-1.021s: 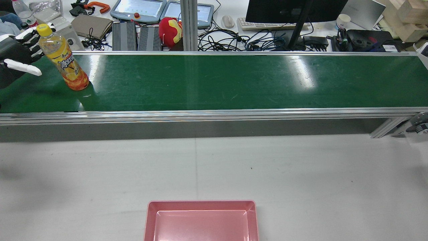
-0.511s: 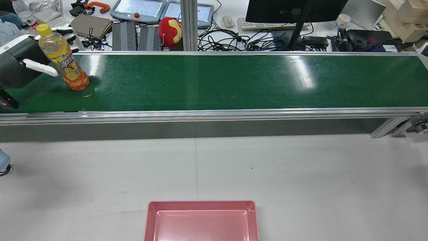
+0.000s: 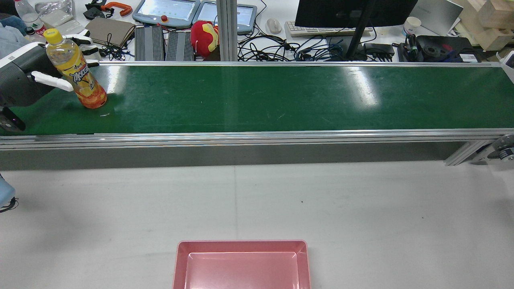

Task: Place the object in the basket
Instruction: 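Close the left hand fingers around the juice bottle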

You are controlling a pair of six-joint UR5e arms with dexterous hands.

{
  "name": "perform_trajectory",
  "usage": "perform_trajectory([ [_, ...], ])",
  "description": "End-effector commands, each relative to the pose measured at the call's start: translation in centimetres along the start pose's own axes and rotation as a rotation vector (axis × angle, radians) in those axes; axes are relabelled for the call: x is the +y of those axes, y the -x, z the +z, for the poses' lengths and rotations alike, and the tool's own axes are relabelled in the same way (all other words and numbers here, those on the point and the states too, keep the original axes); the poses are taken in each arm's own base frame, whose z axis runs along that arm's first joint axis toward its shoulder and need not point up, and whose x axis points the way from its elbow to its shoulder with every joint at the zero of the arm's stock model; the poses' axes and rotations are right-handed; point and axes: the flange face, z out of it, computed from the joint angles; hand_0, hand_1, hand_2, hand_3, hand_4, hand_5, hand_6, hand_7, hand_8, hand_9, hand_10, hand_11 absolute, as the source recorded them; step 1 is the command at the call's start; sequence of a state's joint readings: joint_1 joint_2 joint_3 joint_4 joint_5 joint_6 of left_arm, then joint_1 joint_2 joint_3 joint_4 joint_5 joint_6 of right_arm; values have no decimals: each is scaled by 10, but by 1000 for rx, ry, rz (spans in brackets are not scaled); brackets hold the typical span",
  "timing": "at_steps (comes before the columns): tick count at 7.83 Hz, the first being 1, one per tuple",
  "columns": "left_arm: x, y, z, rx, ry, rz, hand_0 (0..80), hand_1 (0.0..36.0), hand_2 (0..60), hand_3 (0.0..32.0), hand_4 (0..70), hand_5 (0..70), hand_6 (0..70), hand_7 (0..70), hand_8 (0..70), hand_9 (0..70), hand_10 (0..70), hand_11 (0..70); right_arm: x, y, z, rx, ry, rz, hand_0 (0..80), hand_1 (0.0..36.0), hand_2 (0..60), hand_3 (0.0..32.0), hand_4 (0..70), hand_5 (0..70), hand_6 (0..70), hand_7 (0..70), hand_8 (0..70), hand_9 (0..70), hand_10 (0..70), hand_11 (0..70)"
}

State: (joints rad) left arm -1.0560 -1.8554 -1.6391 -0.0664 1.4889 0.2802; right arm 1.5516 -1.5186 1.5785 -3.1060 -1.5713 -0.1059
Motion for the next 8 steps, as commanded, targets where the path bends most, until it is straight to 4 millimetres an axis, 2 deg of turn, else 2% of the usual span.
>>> perform_trajectory([
  [1,6,-3,-1,-1,-16,-1,625,202,47,0,370,622,111,133,242,327,392,569,1,0,0,1,3,0,0,0,0,0,0,0,0,0,0,0,0,0],
  [2,11,-8,-1,24,-34,1,698,204,178,0,544,700,417,389,546,699,593,700,0,0,0,0,0,0,0,0,0,0,0,0,0,0,0,0,0,0],
  [3,15,-10,1,40,-34,4,692,202,250,0,536,700,529,538,691,700,682,700,0,0,0,0,0,0,0,0,0,0,0,0,0,0,0,0,0,0],
  [4,22,-11,6,39,-32,3,634,214,386,0,521,700,552,583,700,700,700,700,0,0,0,2,0,0,0,0,0,0,0,0,0,0,0,0,0,0],
  [5,31,-15,8,44,-21,2,636,221,420,0,514,700,558,590,700,700,700,700,0,0,0,-1,-1,0,0,0,0,0,0,0,0,0,0,0,0,0],
  [7,45,-18,7,45,-12,0,634,229,445,0,486,700,537,567,700,700,700,700,0,0,0,-1,0,0,0,0,0,0,0,0,0,0,0,0,0,0],
  [8,65,-23,6,45,1,1,630,230,448,0,481,700,529,558,700,700,700,700,1,1,0,-1,1,0,0,0,0,0,0,0,0,0,0,0,0,0],
])
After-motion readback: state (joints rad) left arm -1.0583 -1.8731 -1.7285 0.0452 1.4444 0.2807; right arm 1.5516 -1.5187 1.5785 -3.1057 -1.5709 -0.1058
